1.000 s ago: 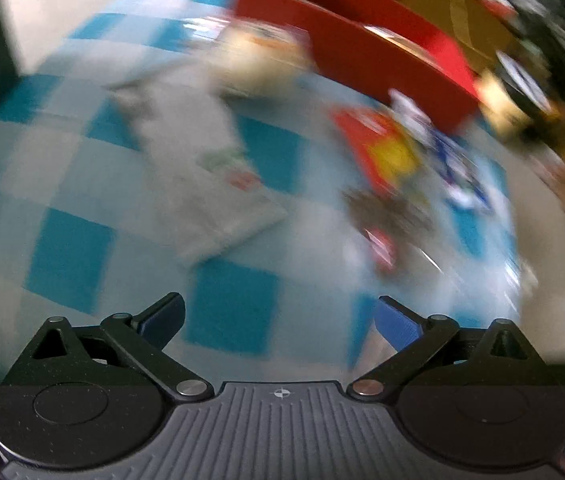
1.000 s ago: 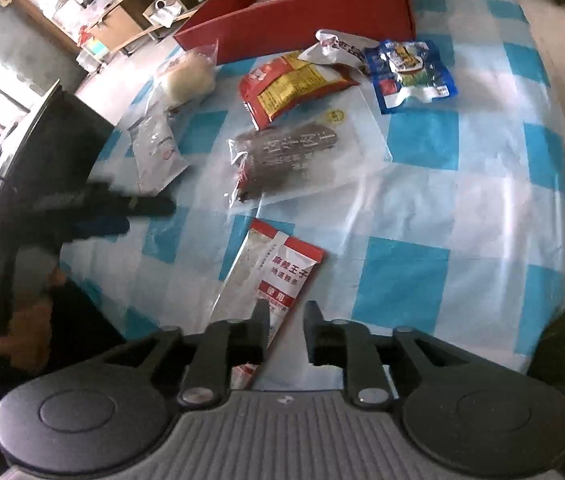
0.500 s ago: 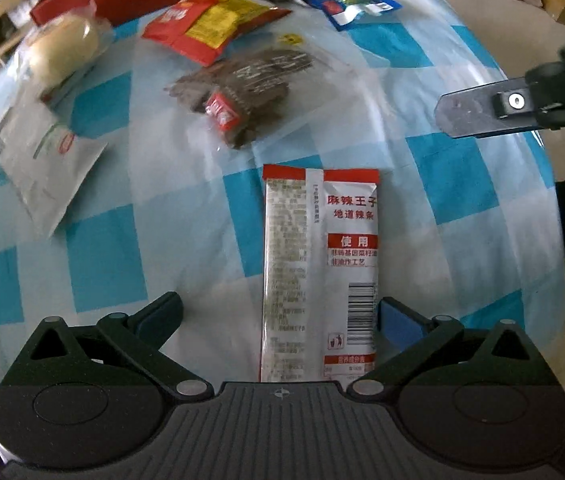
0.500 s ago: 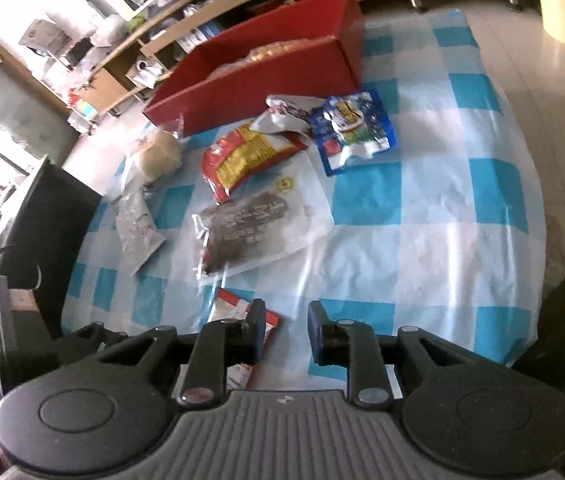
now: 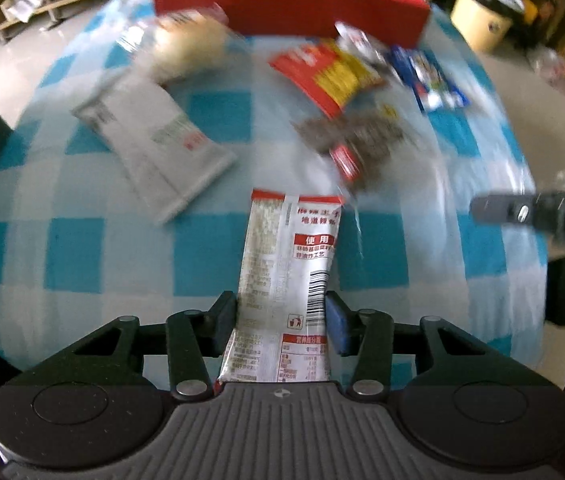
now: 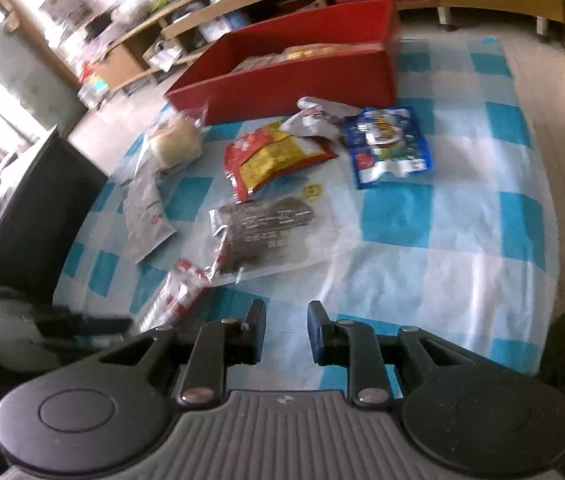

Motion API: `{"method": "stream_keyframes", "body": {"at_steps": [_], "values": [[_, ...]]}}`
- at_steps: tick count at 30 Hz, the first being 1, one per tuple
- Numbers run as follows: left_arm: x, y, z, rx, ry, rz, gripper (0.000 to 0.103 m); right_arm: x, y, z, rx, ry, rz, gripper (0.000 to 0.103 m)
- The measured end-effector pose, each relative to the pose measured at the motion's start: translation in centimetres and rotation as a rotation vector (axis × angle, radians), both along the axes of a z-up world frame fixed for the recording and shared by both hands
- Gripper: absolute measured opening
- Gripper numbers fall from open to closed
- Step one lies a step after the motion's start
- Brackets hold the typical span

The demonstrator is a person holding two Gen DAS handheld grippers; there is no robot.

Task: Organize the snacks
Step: 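Grasp the brown beef jerky bag with the right tool while left tool holds the strip packet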

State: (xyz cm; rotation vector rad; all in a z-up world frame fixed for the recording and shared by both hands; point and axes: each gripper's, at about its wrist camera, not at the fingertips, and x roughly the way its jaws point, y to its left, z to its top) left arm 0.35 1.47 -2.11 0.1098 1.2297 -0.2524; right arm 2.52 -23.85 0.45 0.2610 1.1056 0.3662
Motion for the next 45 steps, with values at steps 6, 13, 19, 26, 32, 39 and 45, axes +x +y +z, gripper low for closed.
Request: {"method": "stream_keyframes", "body": {"at_steps": [6, 13, 19, 26, 32, 39, 45], "values": [[1.6, 1.1, 0.7, -0.074, -0.025, 0.036, 0.053, 3.6, 2.2, -0.4, -0.097, -0.012, 0.099, 0.035], [1.3, 2.6, 0.1, -0.148, -0.008, 0.049, 0.053, 7.5, 7.0, -1.1, -0.276, -0.084, 0.477, 0.045], [1.2, 3.6, -0.2, -0.169, 0.02, 0.038, 0.053, 8.5, 10.7, -2.1, -0.445, -0.09, 0.885, 0.053], [1.8, 3.5, -1.9, -0.193, 0.1, 0.044, 0.053, 11.3, 12.2, -3.1, -0.472, -0.061, 1.125, 0.084], [2.6, 2.9, -3.0, -0.198, 0.137, 0.021, 0.063, 12.2, 13.1, -3.6, -0.413, -0.02, 1.181, 0.092], [3.1, 1.0, -3.3, -0.162, 0.106, -0.013, 0.088, 10.1, 12.6, -4.9, -0.44, -0.121, 1.143, 0.103], [2.8, -1.3, -3.9, -0.043, 0.061, -0.094, 0.094, 9.9, 11.3, -4.3, -0.439, -0.067, 0.966, 0.092]]}}
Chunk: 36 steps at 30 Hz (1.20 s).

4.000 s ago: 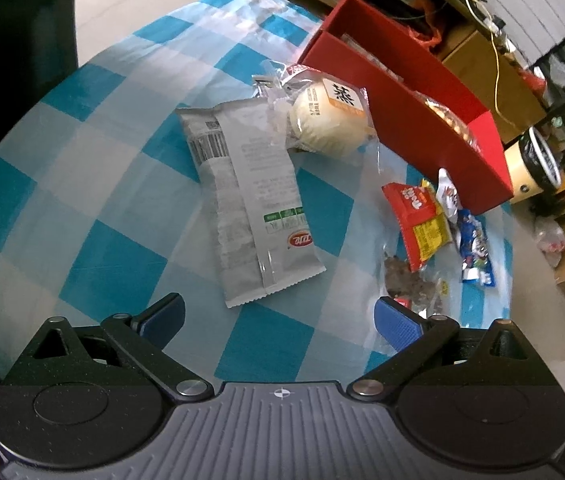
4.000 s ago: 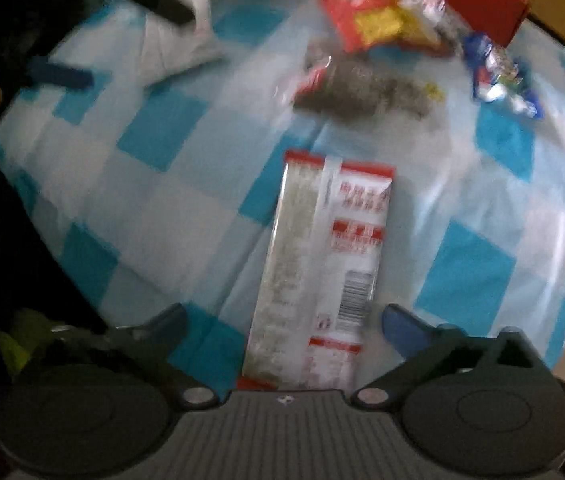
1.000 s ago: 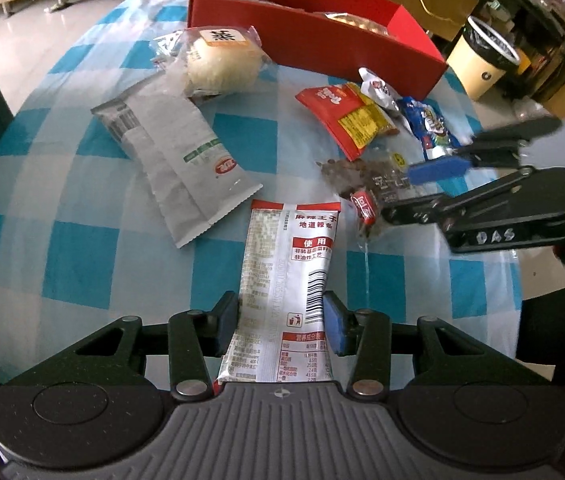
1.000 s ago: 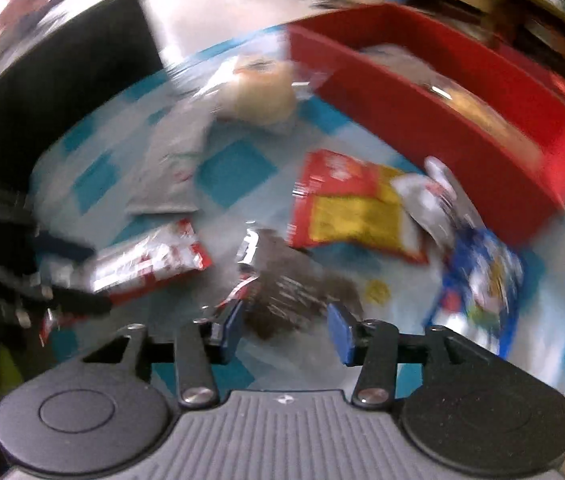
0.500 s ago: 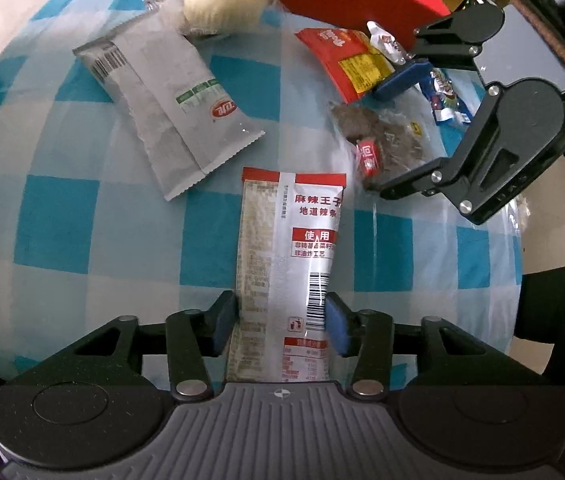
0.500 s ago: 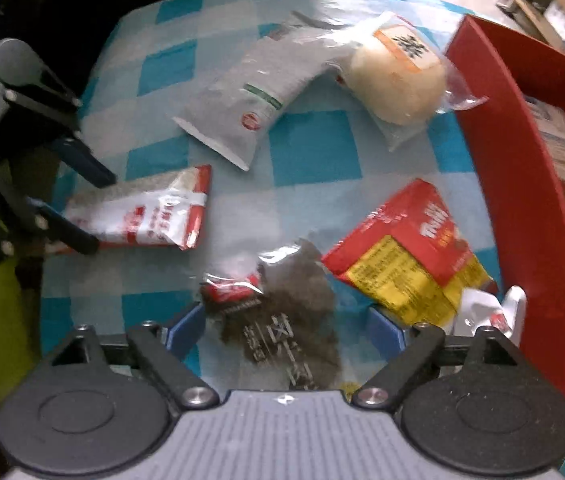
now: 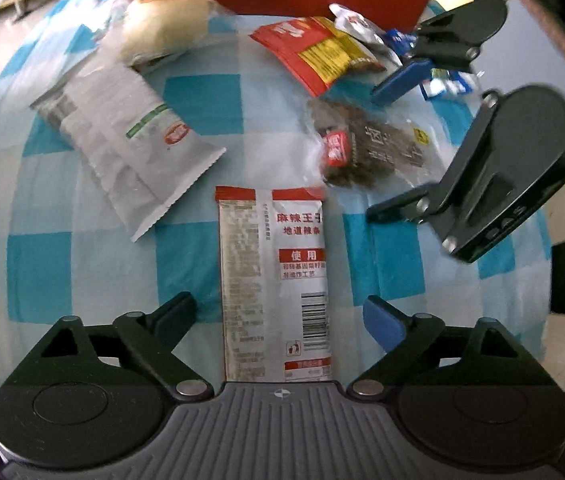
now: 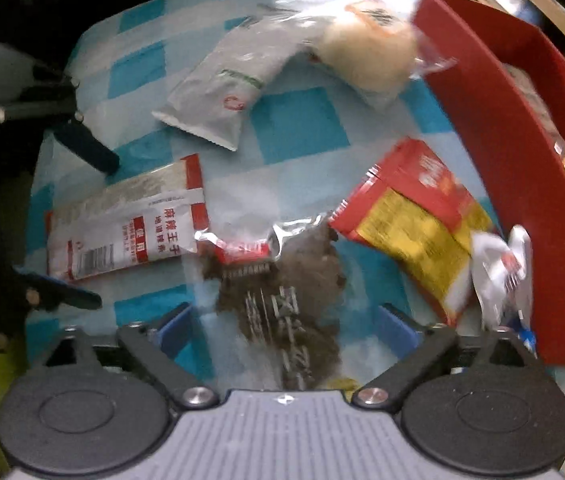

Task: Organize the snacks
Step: 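Grasp the brown beef jerky bag with the right tool while left tool holds the strip packet, then carry the strip packet and jerky bag with both tools over the red box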

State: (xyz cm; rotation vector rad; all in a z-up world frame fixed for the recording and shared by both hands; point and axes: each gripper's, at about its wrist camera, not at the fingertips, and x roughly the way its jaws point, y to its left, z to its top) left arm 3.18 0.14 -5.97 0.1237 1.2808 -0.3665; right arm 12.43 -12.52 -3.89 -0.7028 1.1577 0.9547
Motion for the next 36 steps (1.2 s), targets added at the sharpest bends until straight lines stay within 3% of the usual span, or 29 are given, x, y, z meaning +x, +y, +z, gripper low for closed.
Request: {"method": "stream_keyframes", "body": {"at_steps": [5, 9, 12, 15, 17, 20, 24, 29, 36], "values": [[-0.6, -0.2, -0.1, 0.028, -0.011, -0.006, 0.095, -2.3, -2.6, 0.7, 0.026, 0.075, -0.153, 0.091], [-0.7, -1.0, -0.6, 0.048, -0.011, -0.021, 0.102, -3.1, -3.8, 0.6, 0.058, 0.024, -0.227, 0.094], [-0.8, -2.1, -0.8, 0.087, -0.027, -0.031, 0.103, -3.0, -3.4, 0.1, 0.069, -0.019, -0.244, 0.103], [-0.4, -2.9, -1.6, 0.152, -0.072, -0.043, 0.103, -3.4, -2.6, -0.3, 0.055, -0.079, -0.264, 0.103], [-0.4, -2.6, -1.6, 0.145, -0.075, -0.028, 0.102, -3.7, -2.5, -0.6, 0.077, -0.073, -0.28, 0.103], [-0.5, -2.3, -1.4, 0.136, -0.082, -0.01, 0.095, -4.2, -3.7, -0.3, 0.064, -0.089, -0.305, 0.096], [-0.6, -1.8, -0.1, 0.116, -0.107, 0.026, 0.06, -4.8, -4.7, 0.4, 0.071, -0.092, -0.361, 0.088], [-0.1, -0.5, 0.4, 0.076, -0.074, 0.099, 0.055, -6.1, -5.1, 1.3, 0.129, -0.085, -0.418, 0.085], [-1.4, 0.0, 4.0, 0.018, -0.137, 0.136, 0.055, -6.6, -7.4, 4.3, 0.259, -0.126, -0.532, 0.085]]}}
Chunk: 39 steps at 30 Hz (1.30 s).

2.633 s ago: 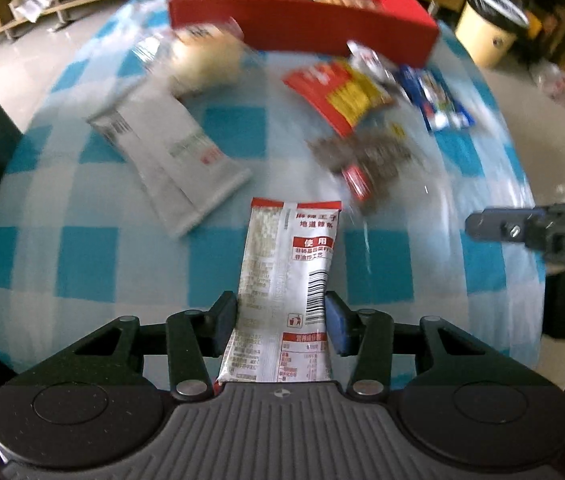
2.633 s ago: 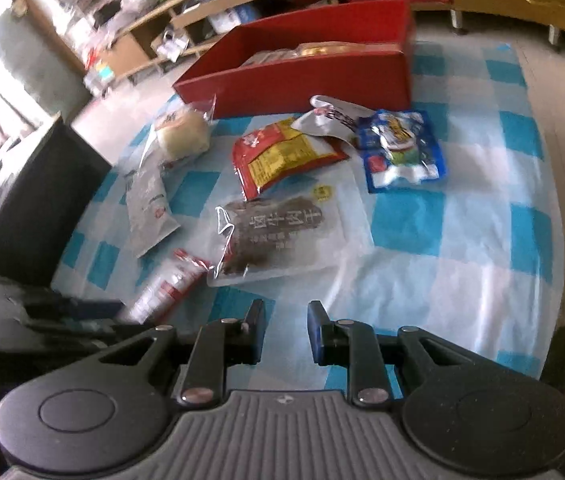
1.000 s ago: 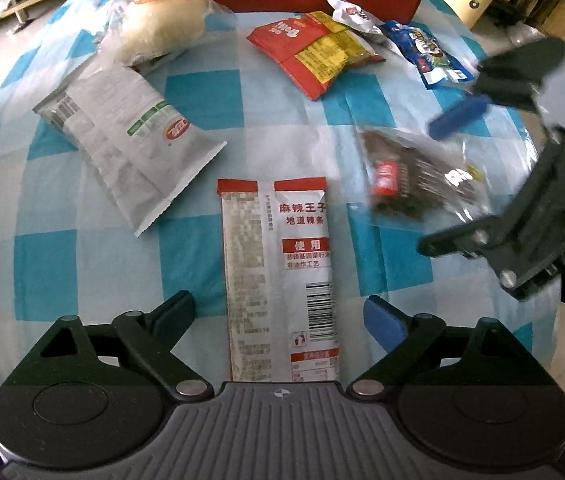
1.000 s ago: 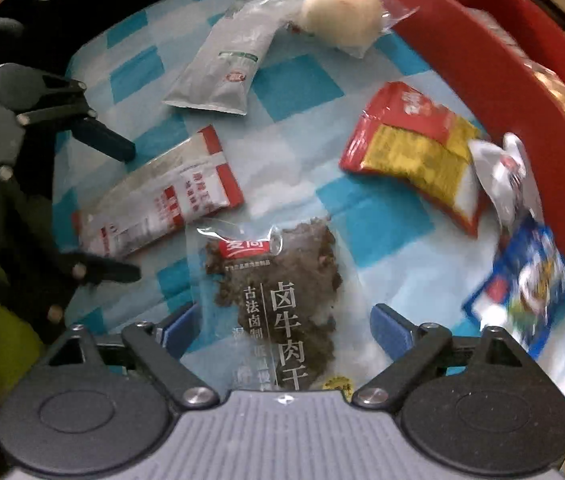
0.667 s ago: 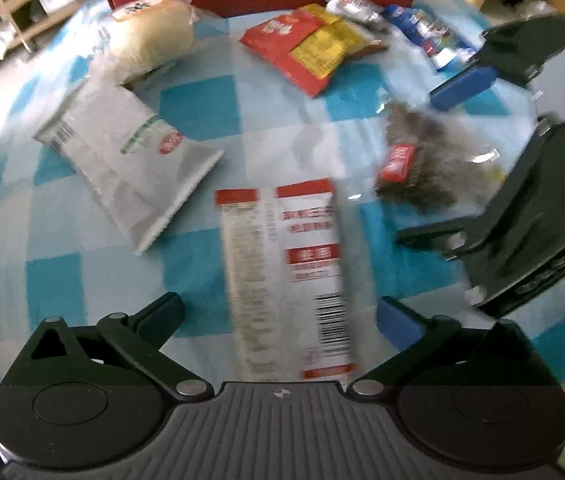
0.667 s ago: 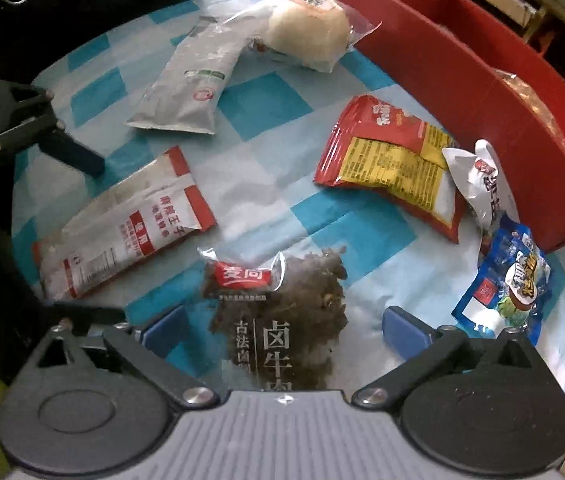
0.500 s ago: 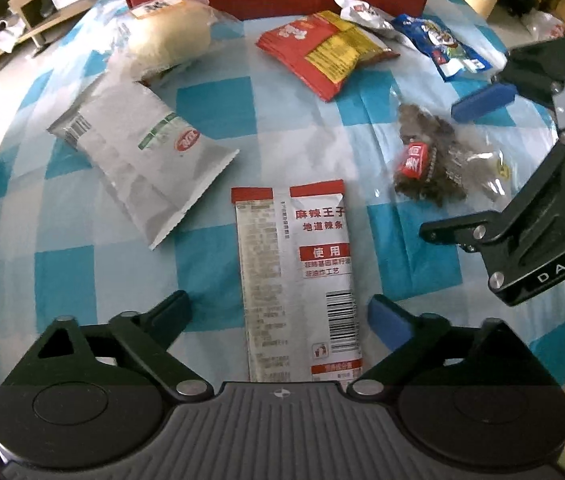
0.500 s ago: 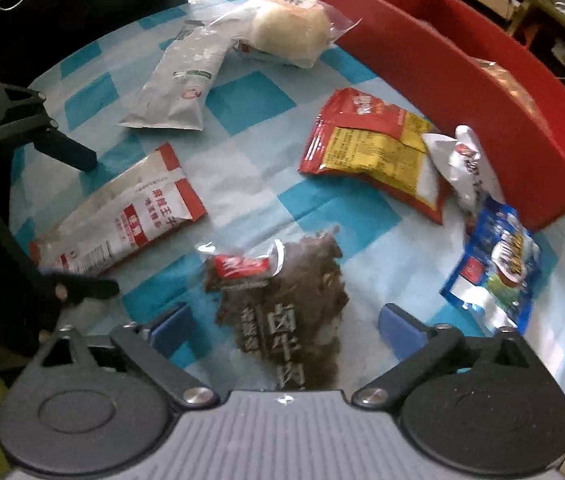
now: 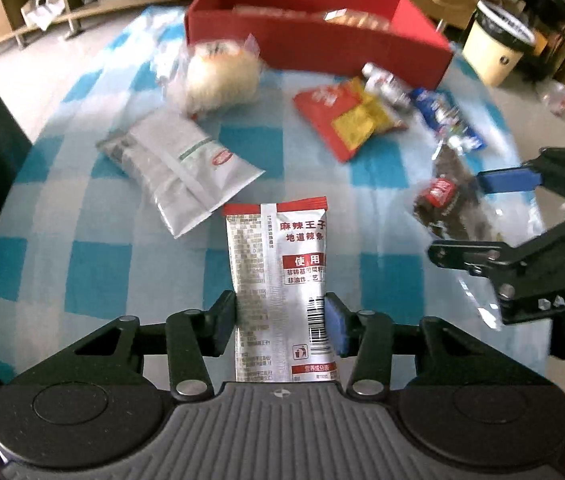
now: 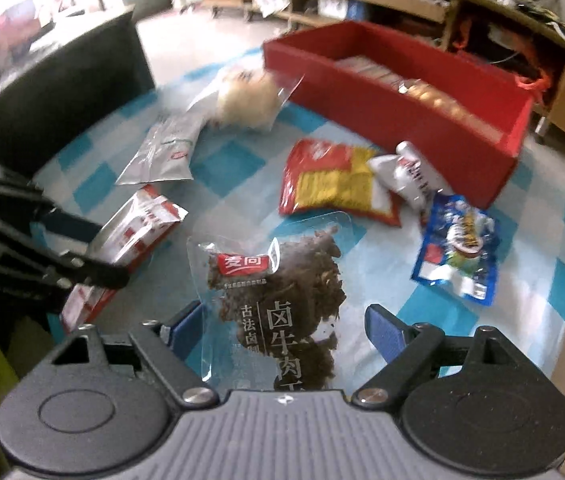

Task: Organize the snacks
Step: 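Carry the strip packet and jerky bag with both tools over the red box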

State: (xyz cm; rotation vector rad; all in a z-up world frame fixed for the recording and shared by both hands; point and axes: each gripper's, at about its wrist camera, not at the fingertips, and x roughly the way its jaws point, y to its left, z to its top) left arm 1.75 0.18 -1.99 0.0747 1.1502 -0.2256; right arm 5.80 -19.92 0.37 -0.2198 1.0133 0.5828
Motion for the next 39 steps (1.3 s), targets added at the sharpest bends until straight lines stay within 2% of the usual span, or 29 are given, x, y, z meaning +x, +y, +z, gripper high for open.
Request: {"method": "stream_keyframes", "body": {"at_steps": [6, 9, 14, 21, 29, 33, 39], "values": [[0.0, -1.7, 3.3, -0.004, -0.088, -0.042, 0.054, 0.3, -1.0, 2.1, 0.078, -0.072, -0.079, 0.085], [1.3, -2.4, 4.3, -0.016, -0.125, -0.06, 0.055, 1.4, -1.4, 2.9, 0.112, -0.097, -0.132, 0.085], [5.4, -3.1, 5.1, -0.036, -0.178, -0.056, 0.055, 4.4, -2.0, 3.4, 0.114, -0.129, -0.199, 0.085], [11.2, -3.6, 5.8, -0.031, -0.241, -0.02, 0.055, 10.0, -2.8, 4.6, 0.15, -0.184, -0.296, 0.085], [17.9, -4.5, 5.9, -0.016, -0.279, 0.012, 0.055, 16.4, -2.6, 4.5, 0.149, -0.214, -0.341, 0.085], [20.5, -5.3, 5.8, -0.009, -0.291, 0.025, 0.055, 18.8, -2.8, 4.3, 0.142, -0.23, -0.365, 0.085], [22.7, -6.1, 5.1, 0.01, -0.297, 0.031, 0.055, 21.9, -3.2, 3.3, 0.156, -0.204, -0.4, 0.085]]}}
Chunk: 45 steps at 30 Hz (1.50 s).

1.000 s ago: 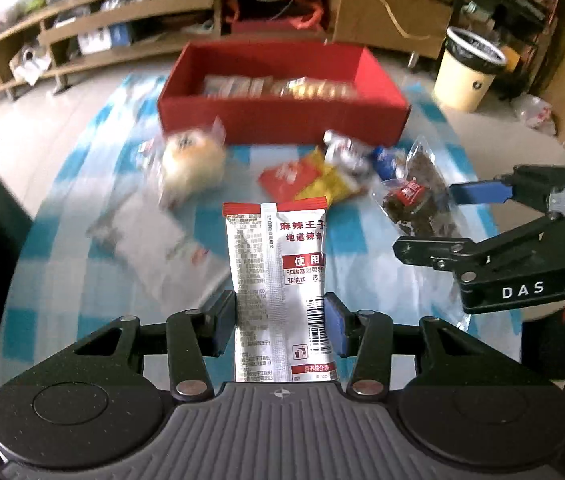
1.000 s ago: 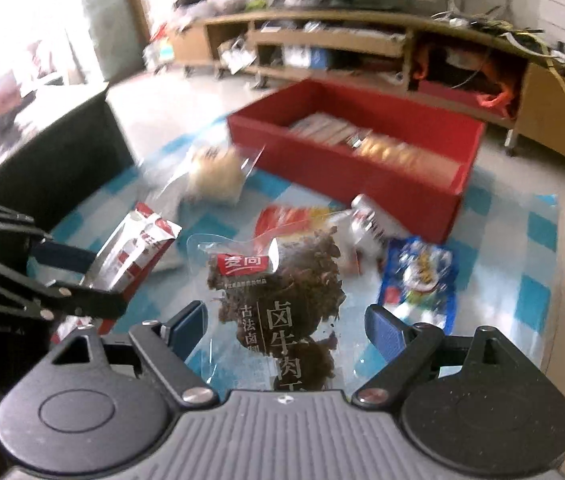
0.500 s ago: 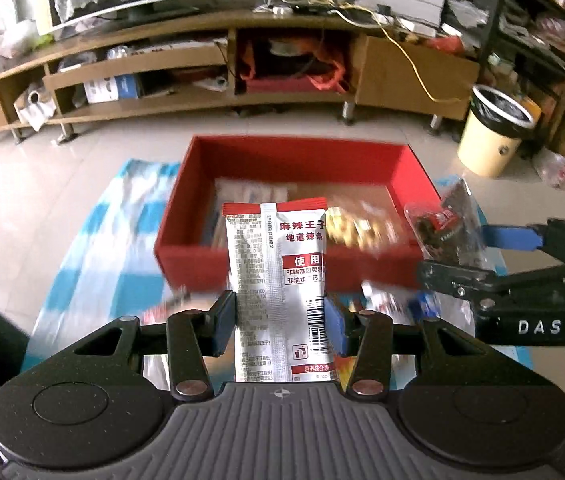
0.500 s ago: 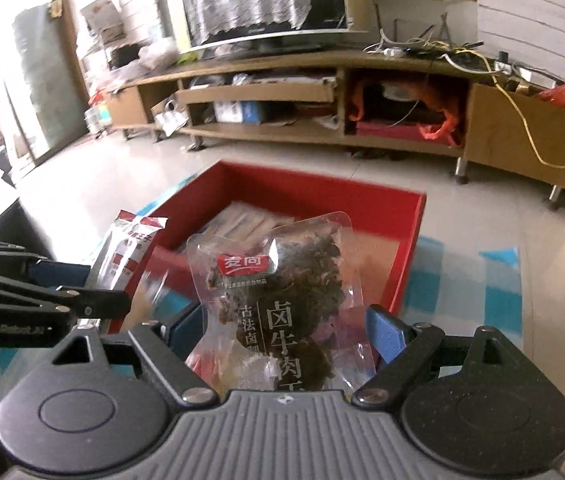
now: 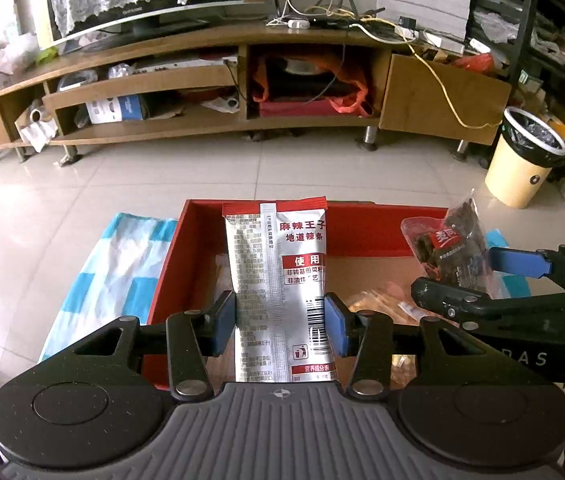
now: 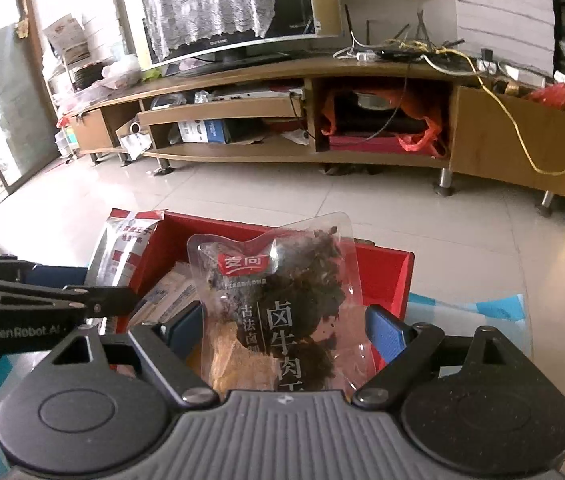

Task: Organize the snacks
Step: 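Carry the strip packet and jerky bag with both tools over the red box, then lower both packets into the red box and open both tools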

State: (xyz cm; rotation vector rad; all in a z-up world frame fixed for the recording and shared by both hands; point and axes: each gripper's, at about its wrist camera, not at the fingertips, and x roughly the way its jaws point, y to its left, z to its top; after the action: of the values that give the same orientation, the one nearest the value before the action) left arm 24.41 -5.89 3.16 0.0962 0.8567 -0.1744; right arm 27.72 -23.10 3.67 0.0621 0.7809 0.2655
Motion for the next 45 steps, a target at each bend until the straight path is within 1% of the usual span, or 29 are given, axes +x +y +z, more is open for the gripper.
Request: {"method": "stream_keyframes", "body": {"at_steps": [9, 11, 16, 19, 24, 31, 33, 40, 45], "values": [[1.8, -0.2, -1.5, 0.021, 0.034, 0.007, 0.055, 2.2, 0.7, -1.9, -0.024, 0.04, -0.012, 0.087], [1.9, -0.2, -1.6, 0.031, 0.034, 0.011, 0.056, 2.4, 0.8, -2.2, -0.04, 0.045, -0.018, 0.089], [2.0, -0.2, -1.9, 0.041, 0.038, 0.014, 0.057, 2.7, 0.8, -2.7, -0.05, 0.064, -0.023, 0.091], [2.0, -0.3, -1.7, 0.044, 0.027, 0.015, 0.056, 2.7, 0.7, -2.6, -0.053, 0.056, -0.03, 0.09], [1.7, -0.3, -1.2, 0.055, -0.001, 0.019, 0.07, 2.6, 0.7, -2.2, -0.051, 0.037, -0.043, 0.09], [1.7, -0.5, -1.2, 0.059, -0.006, 0.017, 0.076, 2.5, 0.4, -2.2, -0.044, 0.035, -0.061, 0.09], [1.6, -0.4, -1.2, 0.056, -0.008, 0.02, 0.079, 2.4, 0.3, -2.1, -0.039, 0.035, -0.063, 0.09], [1.5, -0.2, -1.0, 0.052, -0.014, 0.024, 0.083, 2.3, 0.3, -2.2, -0.034, 0.041, -0.061, 0.091], [1.3, 0.1, -0.7, 0.044, -0.018, 0.028, 0.088, 1.9, -0.1, -1.7, -0.031, 0.024, -0.065, 0.091]]}}
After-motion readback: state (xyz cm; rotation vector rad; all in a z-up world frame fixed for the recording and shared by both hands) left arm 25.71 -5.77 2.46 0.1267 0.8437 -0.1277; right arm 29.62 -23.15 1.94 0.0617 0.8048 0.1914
